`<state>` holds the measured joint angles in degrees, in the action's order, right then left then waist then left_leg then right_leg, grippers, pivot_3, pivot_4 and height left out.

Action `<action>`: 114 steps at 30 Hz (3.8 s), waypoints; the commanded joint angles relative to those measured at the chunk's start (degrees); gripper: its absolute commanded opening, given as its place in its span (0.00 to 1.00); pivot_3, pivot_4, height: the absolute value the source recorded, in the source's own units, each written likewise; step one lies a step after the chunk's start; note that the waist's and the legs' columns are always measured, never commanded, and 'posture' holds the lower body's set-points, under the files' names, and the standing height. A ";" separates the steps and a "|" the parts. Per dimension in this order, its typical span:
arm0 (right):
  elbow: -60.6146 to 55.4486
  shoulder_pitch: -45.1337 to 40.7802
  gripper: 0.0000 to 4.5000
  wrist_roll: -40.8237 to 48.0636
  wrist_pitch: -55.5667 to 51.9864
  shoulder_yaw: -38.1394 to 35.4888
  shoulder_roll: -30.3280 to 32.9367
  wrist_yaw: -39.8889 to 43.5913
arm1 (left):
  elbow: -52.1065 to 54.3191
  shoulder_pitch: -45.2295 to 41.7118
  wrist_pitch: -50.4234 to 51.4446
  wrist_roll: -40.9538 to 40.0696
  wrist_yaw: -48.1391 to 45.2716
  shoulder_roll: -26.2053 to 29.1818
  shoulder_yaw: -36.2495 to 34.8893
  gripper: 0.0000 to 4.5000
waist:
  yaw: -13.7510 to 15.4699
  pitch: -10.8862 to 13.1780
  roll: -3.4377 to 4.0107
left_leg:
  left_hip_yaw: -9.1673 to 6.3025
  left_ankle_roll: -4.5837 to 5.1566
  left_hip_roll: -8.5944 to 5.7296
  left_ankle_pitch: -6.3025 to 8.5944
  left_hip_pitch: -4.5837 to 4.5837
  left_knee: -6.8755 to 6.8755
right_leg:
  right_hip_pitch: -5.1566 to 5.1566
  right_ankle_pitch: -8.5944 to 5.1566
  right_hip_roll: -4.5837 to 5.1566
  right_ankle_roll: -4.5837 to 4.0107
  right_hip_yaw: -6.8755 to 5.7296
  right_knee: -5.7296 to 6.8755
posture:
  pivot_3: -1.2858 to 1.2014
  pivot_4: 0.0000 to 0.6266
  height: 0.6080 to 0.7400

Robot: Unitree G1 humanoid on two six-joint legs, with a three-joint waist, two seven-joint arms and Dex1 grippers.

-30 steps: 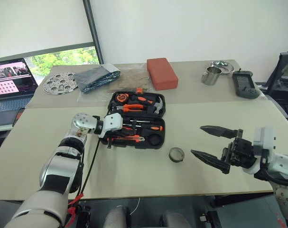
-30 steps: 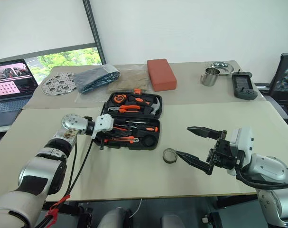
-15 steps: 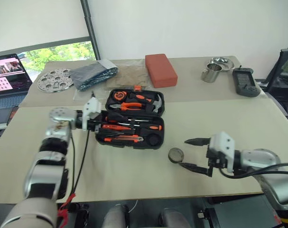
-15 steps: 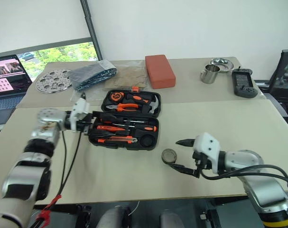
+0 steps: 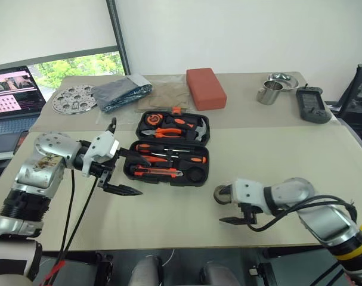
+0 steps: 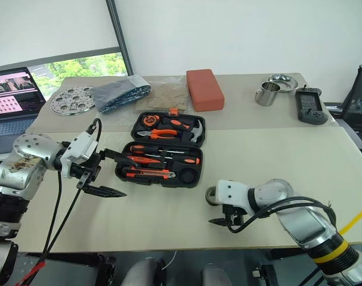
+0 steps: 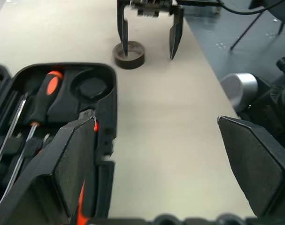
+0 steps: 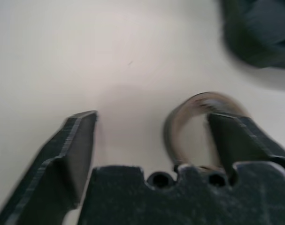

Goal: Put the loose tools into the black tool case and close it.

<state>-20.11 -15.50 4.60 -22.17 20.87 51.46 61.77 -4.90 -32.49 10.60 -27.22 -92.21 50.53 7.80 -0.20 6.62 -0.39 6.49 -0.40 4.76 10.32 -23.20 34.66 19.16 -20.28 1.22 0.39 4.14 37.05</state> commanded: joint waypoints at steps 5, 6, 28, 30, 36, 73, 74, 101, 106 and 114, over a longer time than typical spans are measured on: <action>0.77 -3.20 0.32 -2.70 -0.02 0.15 -1.51 0.27 | 3.58 0.29 1.28 -0.68 1.44 0.22 -3.32 1.00 | -0.29 0.00 -0.01 | 0.01 0.00 0.01 0.00 0.04 0.03 | -0.03 0.00 -0.01 0.00 0.00 0.02 | 0.52 0.24 1.00; 0.33 -3.40 0.23 -2.62 -0.37 -0.10 -1.65 0.33 | 3.30 0.13 1.97 -1.06 2.16 0.03 -3.95 1.00 | -0.32 0.00 0.00 | 0.00 0.00 0.02 0.00 0.04 0.03 | -0.03 0.00 -0.01 0.00 -0.01 0.02 | 0.52 0.24 1.00; 12.99 -29.17 0.02 -6.52 -4.41 9.32 -16.07 5.56 | 23.84 26.05 16.51 -11.04 17.73 4.03 -27.49 1.00 | -0.49 0.07 -0.05 | 0.10 -0.08 0.07 -0.05 0.23 -0.26 | 0.11 0.00 0.17 -0.05 -0.04 0.05 | 0.52 0.24 1.00; 16.56 -30.19 0.02 -7.79 -2.29 10.68 -16.99 6.01 | 25.25 27.28 16.86 -11.52 19.00 3.79 -28.28 1.00 | -0.37 0.08 -0.07 | 0.12 -0.08 0.03 -0.05 0.21 -0.24 | 0.10 0.00 0.25 -0.06 -0.05 0.05 | 0.52 0.24 1.00; 22.93 -31.50 0.02 -10.50 1.39 12.07 -18.04 6.87 | 27.04 29.98 16.62 -11.97 20.87 3.65 -29.34 1.00 | -0.56 0.08 -0.07 | 0.15 -0.07 0.02 -0.04 0.24 -0.29 | 0.08 0.01 0.24 -0.08 -0.03 0.05 | 0.52 0.24 1.00; 10.08 -27.93 0.99 -3.19 -12.36 10.04 -14.60 18.85 | 23.14 27.17 14.88 -10.45 20.60 4.43 -26.71 1.00 | -0.69 0.08 -0.08 | 0.19 -0.10 0.06 -0.05 0.30 -0.48 | 0.15 0.00 0.21 -0.14 -0.05 0.01 | 0.52 0.24 1.00; 9.45 -27.83 0.99 -2.90 -12.97 10.13 -14.24 19.32 | 23.00 27.09 14.76 -10.37 20.57 4.41 -26.59 1.00 | -0.66 0.08 -0.08 | 0.19 -0.10 0.06 -0.05 0.30 -0.48 | 0.14 0.00 0.21 -0.14 -0.05 0.01 | 0.52 0.24 1.00; 6.75 -26.36 0.99 0.51 -14.52 5.55 -13.90 11.88 | 14.74 22.77 11.45 -7.27 24.09 0.83 -24.51 1.00 | -0.62 0.09 -0.10 | 0.18 -0.10 0.06 -0.05 0.29 -0.49 | 0.16 0.00 0.21 -0.15 -0.05 0.02 | 0.52 0.24 1.00; 7.95 -25.55 0.99 -0.40 -11.86 4.93 -12.99 10.66 | 6.69 18.89 8.88 -3.03 29.32 -2.88 -22.64 1.00 | -0.53 0.10 -0.12 | 0.19 -0.10 0.04 -0.05 0.28 -0.47 | 0.15 0.00 0.23 -0.14 -0.05 0.00 | 0.52 0.24 1.00; 5.95 -25.36 0.99 -1.18 -10.33 7.52 -12.79 11.58 | -7.18 11.49 0.42 2.80 24.39 -4.86 -17.55 1.00 | -0.68 0.10 -0.13 | 0.20 -0.10 0.04 -0.05 0.26 -0.46 | 0.17 0.00 0.19 -0.14 -0.06 0.02 | 0.52 0.24 1.00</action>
<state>-11.02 -40.46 3.44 -33.56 27.93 38.27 72.59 -10.88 -20.19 13.63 -25.76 -65.21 44.95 -10.77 -0.88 6.72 -0.52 6.71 -0.50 4.79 10.27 -22.94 34.19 19.33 -20.28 1.40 0.25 4.09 37.07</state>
